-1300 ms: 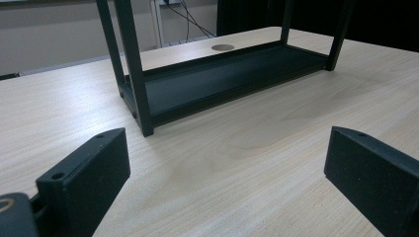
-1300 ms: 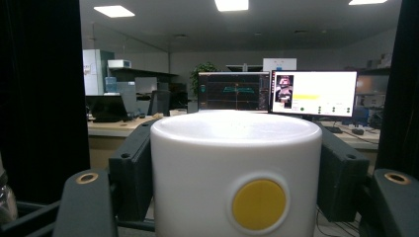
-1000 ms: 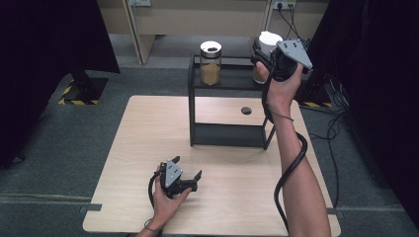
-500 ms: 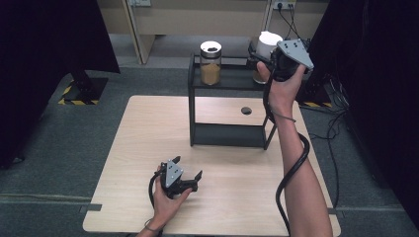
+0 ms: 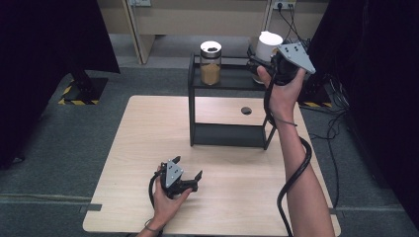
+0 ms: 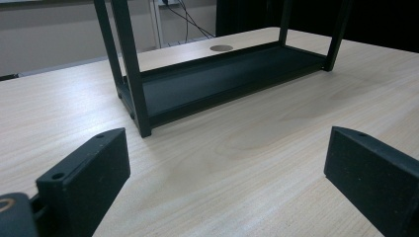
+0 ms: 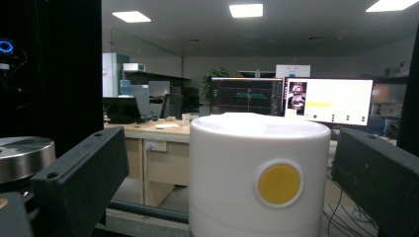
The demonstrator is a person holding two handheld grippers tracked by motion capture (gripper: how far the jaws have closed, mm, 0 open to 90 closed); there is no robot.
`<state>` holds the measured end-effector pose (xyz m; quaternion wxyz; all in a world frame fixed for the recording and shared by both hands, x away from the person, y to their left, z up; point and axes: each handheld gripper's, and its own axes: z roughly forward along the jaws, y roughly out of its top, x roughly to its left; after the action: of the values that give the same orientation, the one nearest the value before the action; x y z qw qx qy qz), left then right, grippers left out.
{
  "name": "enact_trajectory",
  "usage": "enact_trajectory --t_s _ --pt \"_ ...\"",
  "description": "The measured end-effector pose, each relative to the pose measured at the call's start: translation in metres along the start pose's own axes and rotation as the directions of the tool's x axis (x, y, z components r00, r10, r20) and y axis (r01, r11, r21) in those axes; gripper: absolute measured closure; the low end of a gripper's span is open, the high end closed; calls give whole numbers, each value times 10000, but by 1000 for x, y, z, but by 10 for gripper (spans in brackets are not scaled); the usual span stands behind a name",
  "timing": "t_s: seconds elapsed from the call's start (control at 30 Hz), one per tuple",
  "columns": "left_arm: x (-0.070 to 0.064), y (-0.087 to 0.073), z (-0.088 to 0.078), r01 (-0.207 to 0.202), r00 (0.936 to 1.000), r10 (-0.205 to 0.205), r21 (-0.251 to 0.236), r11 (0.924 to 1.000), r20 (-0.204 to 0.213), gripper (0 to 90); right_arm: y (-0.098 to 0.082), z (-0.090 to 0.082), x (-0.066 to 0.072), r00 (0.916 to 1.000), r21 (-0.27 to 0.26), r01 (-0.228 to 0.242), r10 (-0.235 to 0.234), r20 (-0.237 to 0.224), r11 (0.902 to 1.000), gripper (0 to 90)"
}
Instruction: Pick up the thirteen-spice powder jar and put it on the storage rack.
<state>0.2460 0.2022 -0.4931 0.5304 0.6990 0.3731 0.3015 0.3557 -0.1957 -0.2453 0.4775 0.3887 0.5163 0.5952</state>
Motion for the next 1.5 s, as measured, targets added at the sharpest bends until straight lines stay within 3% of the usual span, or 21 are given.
enact_trajectory --t_s 1.0,1.5 --pt "-1 0 -1 10 10000 -10 -19 10000 -5 30 -30 -68 -23 9978 -173 -110 98 -661 9998 13" --pt "-2 0 -1 -10 10000 10 -10 10000 -18 30 -51 -95 -25 9951 -160 -42 26 -991 9999 12"
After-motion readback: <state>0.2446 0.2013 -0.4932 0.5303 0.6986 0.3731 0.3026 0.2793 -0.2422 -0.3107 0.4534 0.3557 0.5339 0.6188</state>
